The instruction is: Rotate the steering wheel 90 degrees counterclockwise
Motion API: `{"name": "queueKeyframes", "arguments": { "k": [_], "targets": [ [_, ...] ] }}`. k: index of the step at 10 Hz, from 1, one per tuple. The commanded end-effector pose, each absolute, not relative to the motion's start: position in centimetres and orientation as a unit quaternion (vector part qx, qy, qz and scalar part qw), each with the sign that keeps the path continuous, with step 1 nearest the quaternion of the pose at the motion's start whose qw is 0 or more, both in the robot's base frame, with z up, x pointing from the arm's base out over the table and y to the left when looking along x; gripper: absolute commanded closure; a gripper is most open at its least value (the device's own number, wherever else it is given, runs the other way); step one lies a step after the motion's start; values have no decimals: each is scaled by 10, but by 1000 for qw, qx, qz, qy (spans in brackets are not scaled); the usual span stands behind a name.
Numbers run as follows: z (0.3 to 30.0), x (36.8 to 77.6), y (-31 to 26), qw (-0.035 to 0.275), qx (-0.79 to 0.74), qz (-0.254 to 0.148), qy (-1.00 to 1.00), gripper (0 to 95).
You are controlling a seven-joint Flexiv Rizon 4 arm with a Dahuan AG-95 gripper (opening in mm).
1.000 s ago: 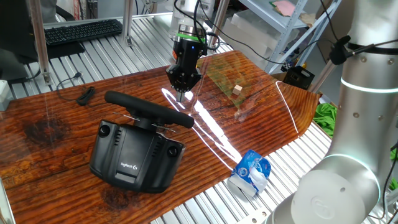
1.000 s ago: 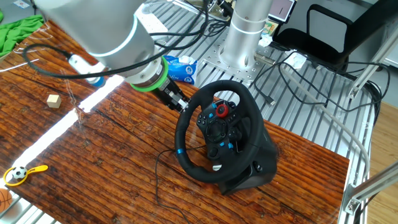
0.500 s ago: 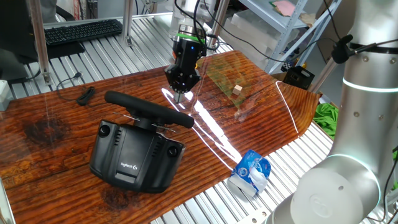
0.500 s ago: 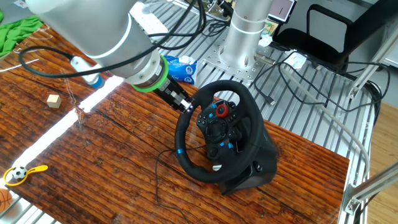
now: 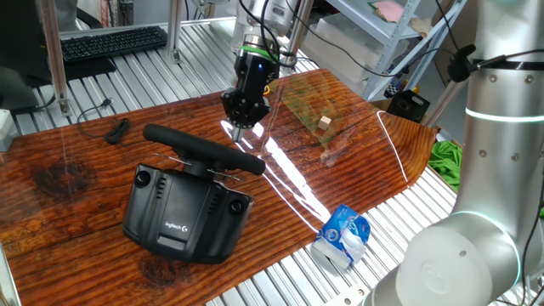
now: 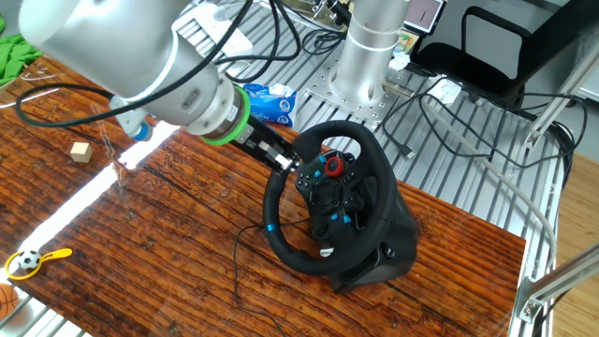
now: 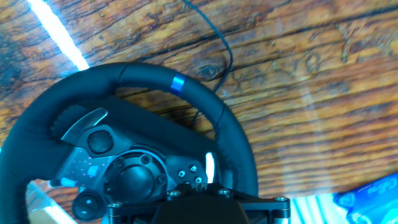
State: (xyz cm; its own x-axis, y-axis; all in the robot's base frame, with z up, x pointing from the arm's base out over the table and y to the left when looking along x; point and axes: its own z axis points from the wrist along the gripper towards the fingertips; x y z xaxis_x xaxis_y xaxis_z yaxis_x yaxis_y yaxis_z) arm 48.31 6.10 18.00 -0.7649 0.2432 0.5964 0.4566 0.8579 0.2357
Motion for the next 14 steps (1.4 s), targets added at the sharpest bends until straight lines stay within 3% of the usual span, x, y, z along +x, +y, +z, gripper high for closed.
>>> {"name": "queueKeyframes", "arguments": {
  "k": [1, 6, 14],
  "targets": [
    [181, 479, 66, 287, -197, -192, -917, 950],
    [189, 470, 79, 302, -232, -237, -894, 950],
    [195, 463, 99, 302, -255, -247, -884, 950]
  ]
}}
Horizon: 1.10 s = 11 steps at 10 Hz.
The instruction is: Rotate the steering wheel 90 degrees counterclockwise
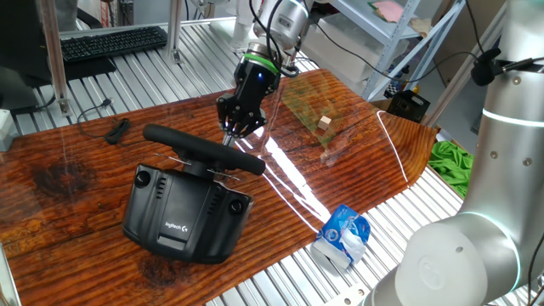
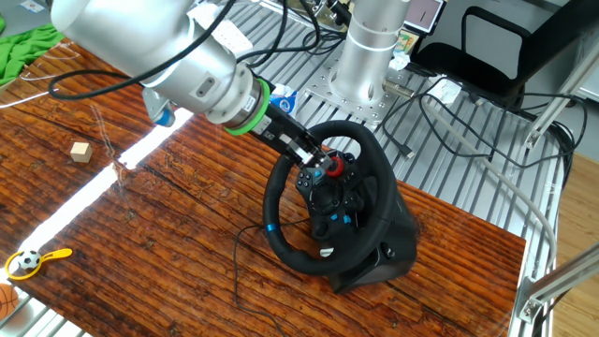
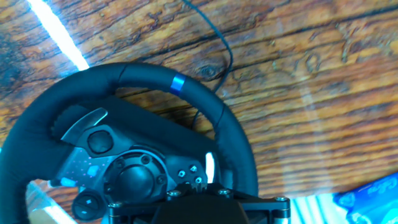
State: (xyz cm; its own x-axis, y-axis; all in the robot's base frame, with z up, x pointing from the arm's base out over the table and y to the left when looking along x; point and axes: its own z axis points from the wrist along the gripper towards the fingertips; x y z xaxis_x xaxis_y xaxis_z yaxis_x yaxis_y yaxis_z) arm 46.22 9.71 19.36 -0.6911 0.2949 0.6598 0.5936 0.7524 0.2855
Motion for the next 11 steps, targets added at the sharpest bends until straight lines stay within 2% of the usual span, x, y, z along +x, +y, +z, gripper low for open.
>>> {"name": "queueKeyframes", "arguments": {
  "k": [1, 11],
  "targets": [
    [196, 464, 101, 302, -257, -247, -884, 950],
    [203, 475, 122, 302, -278, -252, -876, 950]
  ]
}}
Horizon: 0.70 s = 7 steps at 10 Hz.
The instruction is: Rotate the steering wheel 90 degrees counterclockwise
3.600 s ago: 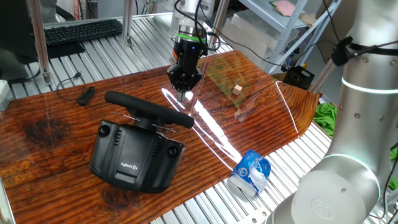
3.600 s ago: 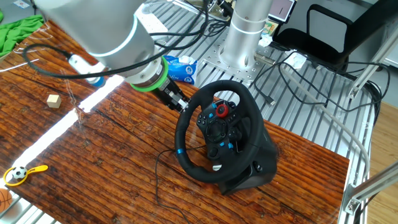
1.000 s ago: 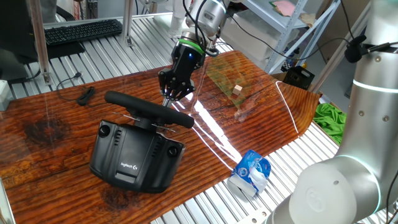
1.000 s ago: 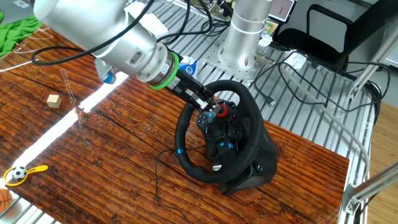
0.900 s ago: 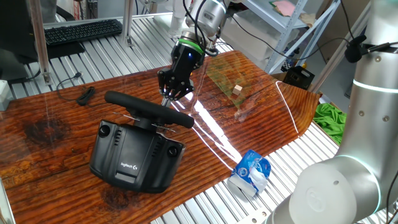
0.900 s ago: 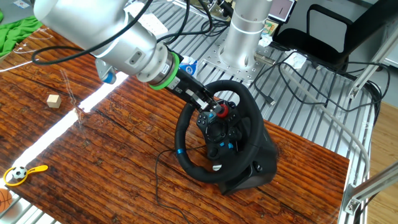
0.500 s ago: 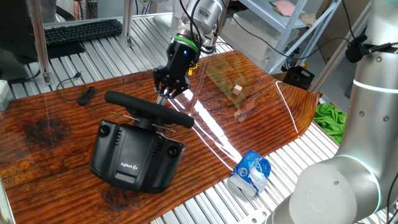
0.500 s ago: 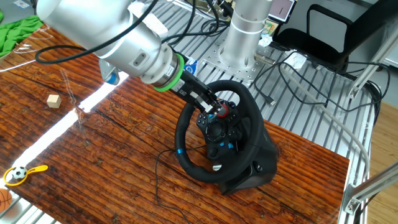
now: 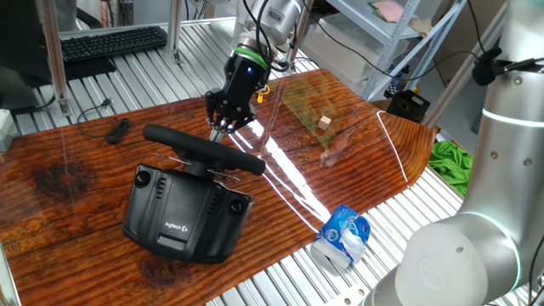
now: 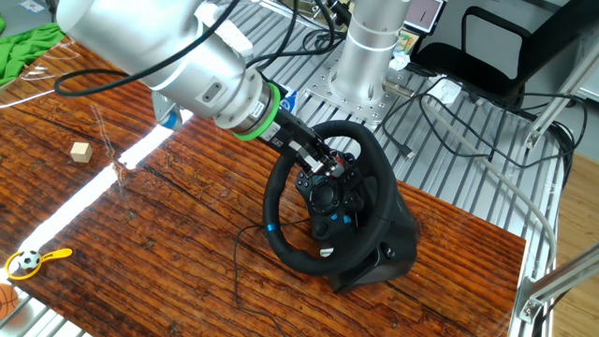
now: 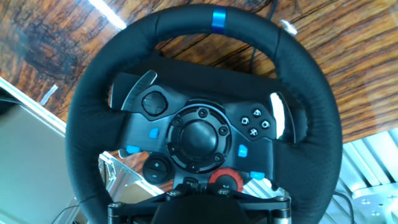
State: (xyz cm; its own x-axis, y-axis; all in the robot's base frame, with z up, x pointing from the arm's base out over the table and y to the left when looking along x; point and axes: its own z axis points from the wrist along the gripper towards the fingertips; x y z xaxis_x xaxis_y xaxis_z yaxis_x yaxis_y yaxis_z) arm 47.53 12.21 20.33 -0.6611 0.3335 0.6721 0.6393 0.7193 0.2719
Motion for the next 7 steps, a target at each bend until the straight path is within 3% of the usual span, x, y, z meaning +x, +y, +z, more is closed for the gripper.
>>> {"name": "queueKeyframes", "arguments": {
  "k": [1, 7],
  "targets": [
    [203, 475, 122, 299, -279, -252, -877, 950],
    [200, 477, 123, 278, -275, -250, -886, 950]
  ]
}}
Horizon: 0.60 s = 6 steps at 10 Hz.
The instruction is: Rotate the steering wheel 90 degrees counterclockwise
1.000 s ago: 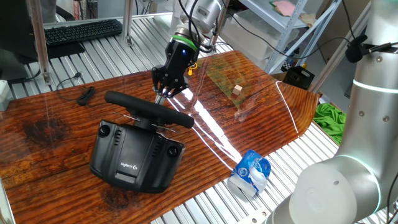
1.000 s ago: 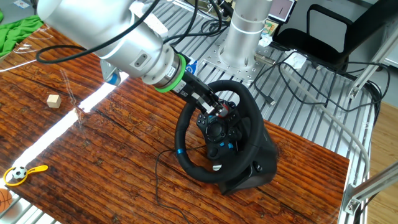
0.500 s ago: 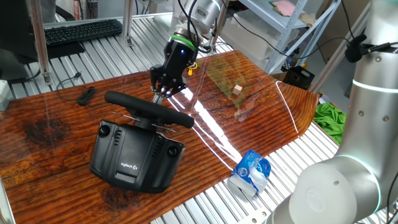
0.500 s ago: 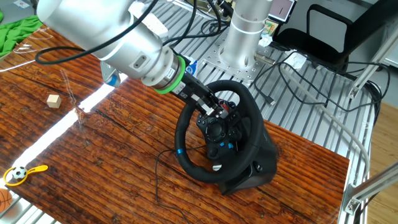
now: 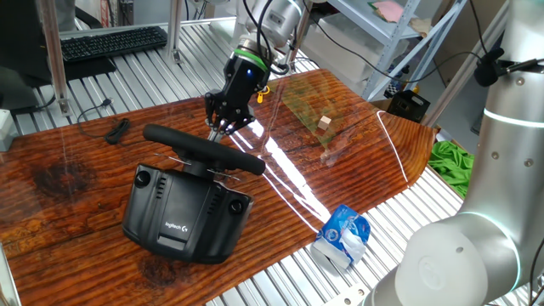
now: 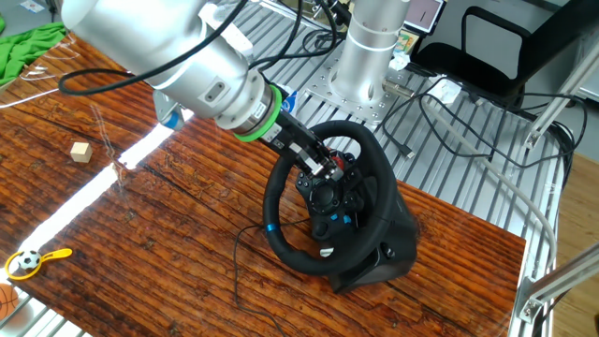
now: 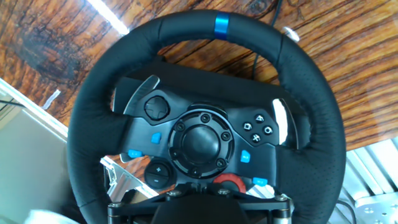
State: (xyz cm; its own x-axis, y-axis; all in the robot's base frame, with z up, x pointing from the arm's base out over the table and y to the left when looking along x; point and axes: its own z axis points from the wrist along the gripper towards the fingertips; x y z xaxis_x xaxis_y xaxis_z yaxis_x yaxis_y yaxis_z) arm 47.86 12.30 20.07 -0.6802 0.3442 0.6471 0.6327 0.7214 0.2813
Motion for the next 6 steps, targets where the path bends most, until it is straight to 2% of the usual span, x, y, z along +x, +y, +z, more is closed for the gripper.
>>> {"name": "queueKeyframes", "arguments": {
  "k": [1, 6],
  "targets": [
    [200, 477, 123, 277, -272, -251, -887, 950],
    [200, 477, 123, 265, -247, -247, -899, 950]
  ]
}}
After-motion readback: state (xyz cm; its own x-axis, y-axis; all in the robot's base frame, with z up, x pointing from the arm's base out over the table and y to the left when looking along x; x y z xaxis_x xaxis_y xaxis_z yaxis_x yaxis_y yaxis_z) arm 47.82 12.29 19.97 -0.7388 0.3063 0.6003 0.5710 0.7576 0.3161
